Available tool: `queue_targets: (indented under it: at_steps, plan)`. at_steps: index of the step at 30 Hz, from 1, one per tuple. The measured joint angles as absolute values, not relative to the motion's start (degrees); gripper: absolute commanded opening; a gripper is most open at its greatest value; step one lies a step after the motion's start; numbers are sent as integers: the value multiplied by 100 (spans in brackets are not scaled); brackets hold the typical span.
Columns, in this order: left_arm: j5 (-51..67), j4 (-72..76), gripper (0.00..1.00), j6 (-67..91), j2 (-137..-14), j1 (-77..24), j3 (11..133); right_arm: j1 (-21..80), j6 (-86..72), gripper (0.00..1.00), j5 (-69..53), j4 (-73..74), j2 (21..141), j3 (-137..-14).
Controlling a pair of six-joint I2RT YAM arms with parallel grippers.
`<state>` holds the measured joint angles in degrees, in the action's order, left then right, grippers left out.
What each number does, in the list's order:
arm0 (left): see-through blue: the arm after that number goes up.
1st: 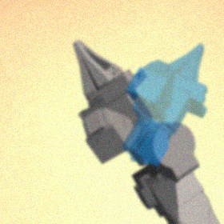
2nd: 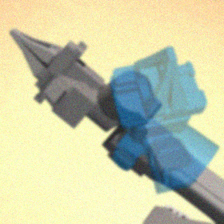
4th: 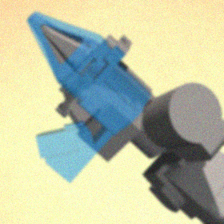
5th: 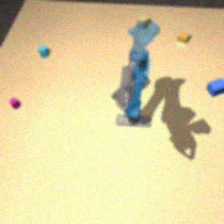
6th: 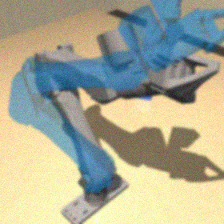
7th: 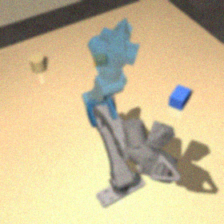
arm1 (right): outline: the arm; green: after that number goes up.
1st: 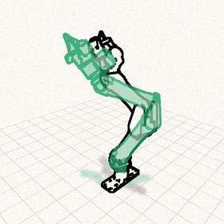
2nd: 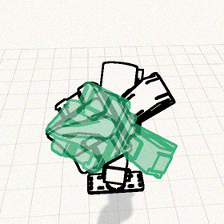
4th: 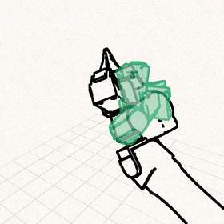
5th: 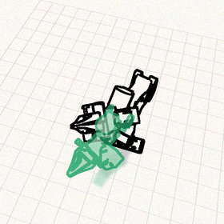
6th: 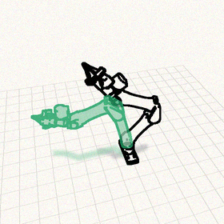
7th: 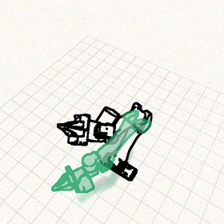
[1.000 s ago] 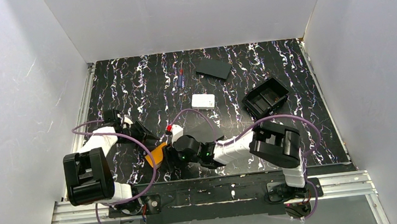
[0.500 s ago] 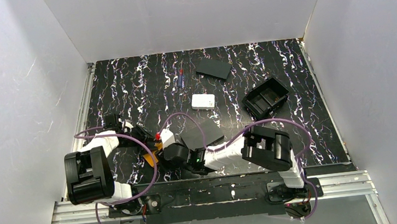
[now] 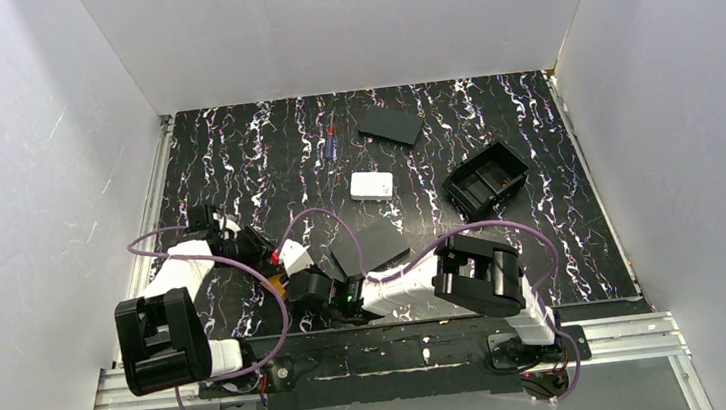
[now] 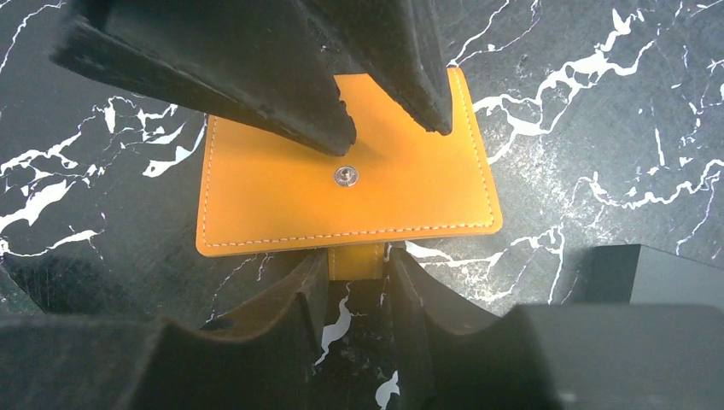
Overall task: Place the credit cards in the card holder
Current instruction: Close the card holder at the center of the board.
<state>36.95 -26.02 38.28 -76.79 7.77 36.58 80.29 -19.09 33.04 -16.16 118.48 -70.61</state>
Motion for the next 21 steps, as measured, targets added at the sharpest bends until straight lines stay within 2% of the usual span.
queue_targets:
  at_steps: [11, 17, 21]
  plan:
    - [3033, -3706, 40, 3841, -6567, 777, 4023, 8029, -1647, 12, 3205, -2224, 11758, -6641]
    - [2650, -4335, 50, 4453, -5894, 904, 3758, 8027, -1514, 5, 3122, -2574, 11640, -6351]
    - [2727, -4515, 54, 5039, -5459, 1037, 3347, 8027, -1461, 4, 3083, -2766, 11498, -6121]
